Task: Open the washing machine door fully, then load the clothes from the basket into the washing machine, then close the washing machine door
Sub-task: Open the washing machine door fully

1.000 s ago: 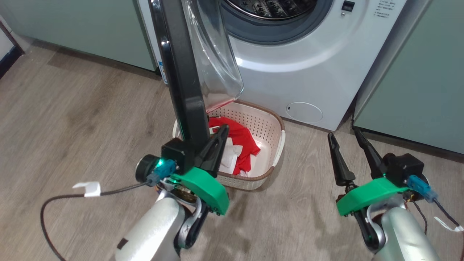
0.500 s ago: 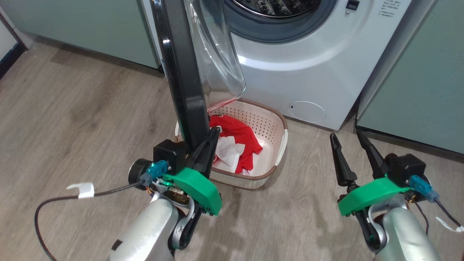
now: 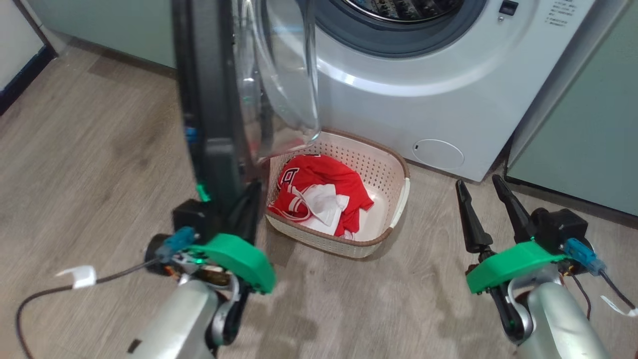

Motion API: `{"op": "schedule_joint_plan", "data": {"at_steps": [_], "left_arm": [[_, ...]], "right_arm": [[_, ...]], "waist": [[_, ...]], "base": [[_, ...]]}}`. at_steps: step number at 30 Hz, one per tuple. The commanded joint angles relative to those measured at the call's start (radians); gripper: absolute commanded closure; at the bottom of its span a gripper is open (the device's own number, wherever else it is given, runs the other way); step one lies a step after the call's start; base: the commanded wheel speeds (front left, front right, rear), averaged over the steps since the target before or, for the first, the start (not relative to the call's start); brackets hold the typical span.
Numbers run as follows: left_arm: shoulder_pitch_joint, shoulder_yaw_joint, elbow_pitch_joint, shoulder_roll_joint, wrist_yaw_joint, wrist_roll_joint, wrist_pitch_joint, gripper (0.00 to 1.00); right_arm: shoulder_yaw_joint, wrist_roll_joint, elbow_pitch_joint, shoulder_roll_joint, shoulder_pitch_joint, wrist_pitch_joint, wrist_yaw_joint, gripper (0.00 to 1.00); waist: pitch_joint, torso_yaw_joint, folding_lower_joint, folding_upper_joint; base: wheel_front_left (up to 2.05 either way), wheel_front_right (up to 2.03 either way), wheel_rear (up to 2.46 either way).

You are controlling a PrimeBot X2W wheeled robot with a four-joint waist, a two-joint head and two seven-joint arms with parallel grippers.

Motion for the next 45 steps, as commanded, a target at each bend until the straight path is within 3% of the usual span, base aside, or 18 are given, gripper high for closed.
{"op": "schedule_joint_plan", "data": {"at_steps": [1, 11, 25, 33, 45], "left_arm": [[-0.021, 0.062, -0.029, 0.035, 0.017, -0.01, -0.019, 1.0], [0.025, 0.173, -0.041, 0.096, 0.067, -0.049, -0.042, 1.0], [0.002, 0.343, 0.009, 0.179, 0.076, -0.095, -0.067, 1.0], [-0.054, 0.493, 0.086, 0.211, 0.044, -0.11, -0.073, 1.0], [-0.169, 0.714, 0.23, 0.218, -0.06, -0.037, -0.074, 1.0]], "right_arm": [[0.02, -0.008, -0.031, 0.005, -0.049, -0.009, 0.0, 0.0], [0.025, -0.014, -0.032, 0.005, -0.054, -0.009, 0.0, 0.0], [0.029, -0.034, -0.039, 0.005, -0.077, -0.009, 0.0, 0.0], [0.029, -0.056, -0.045, 0.005, -0.112, -0.009, 0.0, 0.0], [0.03, -0.092, -0.054, 0.005, -0.17, 0.004, 0.0, 0.0]], "waist": [[0.001, 0.005, 0.0, -0.0001], [0.013, 0.013, 0.0, -0.0001], [0.061, -0.014, 0.0, -0.0001], [0.12, -0.035, 0.0, -0.0001], [0.208, -0.048, 0.0, -0.0001]], "base": [[0.0, 0.0, 0.0], [0.0, 0.0, 0.0], [0.0, 0.0, 0.0], [0.0, 0.0, 0.0], [0.0, 0.0, 0.0]]}}
